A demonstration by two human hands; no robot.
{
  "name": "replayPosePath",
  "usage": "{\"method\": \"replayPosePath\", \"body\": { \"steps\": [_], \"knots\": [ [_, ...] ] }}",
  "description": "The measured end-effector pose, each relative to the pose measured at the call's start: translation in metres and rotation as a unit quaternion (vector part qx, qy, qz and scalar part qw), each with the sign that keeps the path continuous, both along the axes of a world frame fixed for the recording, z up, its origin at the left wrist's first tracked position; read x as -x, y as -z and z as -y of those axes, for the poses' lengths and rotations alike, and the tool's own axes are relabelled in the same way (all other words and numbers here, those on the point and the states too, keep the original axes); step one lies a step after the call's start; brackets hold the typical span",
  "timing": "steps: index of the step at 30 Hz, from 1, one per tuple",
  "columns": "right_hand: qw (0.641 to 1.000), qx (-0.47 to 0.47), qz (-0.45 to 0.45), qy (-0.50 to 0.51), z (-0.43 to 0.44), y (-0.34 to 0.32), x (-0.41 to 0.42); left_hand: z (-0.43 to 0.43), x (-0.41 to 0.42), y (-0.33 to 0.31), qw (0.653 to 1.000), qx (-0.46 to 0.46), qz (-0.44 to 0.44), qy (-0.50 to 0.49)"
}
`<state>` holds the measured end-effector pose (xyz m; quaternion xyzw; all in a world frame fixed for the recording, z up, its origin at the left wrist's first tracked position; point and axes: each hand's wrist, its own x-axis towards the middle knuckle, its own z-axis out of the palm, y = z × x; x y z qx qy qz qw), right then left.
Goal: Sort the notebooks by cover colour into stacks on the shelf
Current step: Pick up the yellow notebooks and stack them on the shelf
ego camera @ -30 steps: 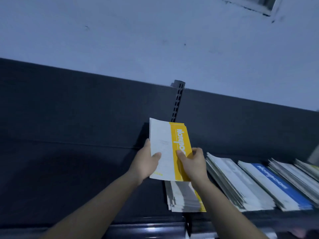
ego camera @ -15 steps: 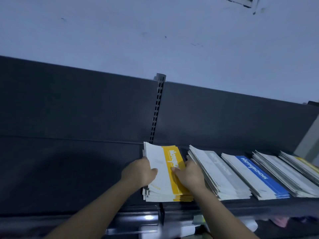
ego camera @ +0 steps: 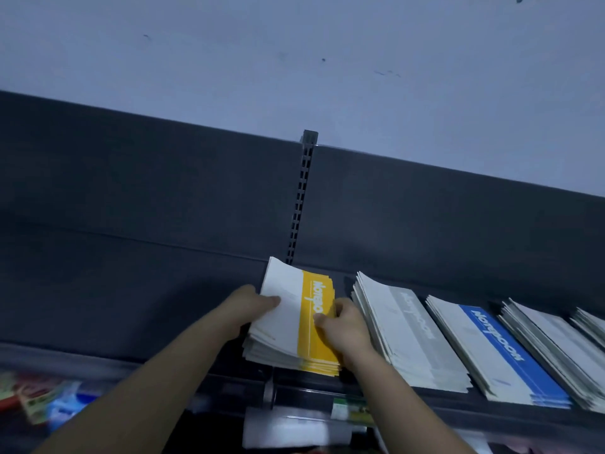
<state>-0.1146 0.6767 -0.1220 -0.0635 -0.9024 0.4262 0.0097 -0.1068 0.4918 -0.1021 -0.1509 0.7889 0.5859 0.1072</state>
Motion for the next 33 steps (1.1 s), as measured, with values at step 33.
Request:
{"method": "replayPosePath", "body": {
  "steps": [33],
  "knots": [
    [0.942, 0.302, -0.137, -0.044, 0.018, -0.023, -0.006, 0.016, -0.004, -0.012, 0.942, -0.159, -0.287, 0.069]
  ]
}}
